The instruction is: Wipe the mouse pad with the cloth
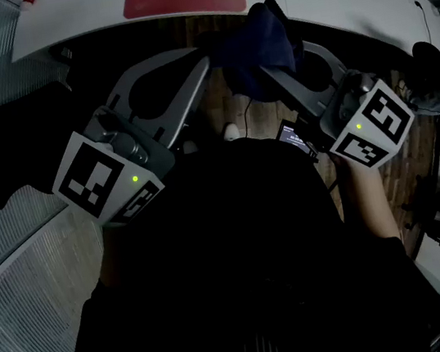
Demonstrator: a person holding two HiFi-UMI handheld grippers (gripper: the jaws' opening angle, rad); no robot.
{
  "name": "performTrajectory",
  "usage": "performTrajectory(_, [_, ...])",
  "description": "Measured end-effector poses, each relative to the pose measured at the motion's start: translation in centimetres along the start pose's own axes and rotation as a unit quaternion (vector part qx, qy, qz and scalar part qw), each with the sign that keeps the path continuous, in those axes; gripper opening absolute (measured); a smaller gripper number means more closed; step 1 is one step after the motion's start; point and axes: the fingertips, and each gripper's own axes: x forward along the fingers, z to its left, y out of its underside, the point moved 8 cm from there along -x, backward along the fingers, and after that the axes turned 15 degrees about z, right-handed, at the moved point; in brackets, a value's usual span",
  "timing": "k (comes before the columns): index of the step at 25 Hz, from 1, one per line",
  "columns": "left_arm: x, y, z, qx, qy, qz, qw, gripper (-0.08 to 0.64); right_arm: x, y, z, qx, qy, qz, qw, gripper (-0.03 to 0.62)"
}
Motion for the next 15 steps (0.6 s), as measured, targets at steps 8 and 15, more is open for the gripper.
performTrajectory(8, [1.7, 0.3, -1.4, -0.019, -0.015, 0.034, 0.9991, 0.006, -1.4, 0.2, -2.3, 0.017, -0.059, -0.008, 0.998, 0.083])
performTrajectory(15, [3.1, 0.4, -1.7, -0.030, -0.045, 0.053, 0.9971, 0.006, -2.0, 0.5, -5.1, 0.047, -0.083, -0.028, 0.995, 0.084])
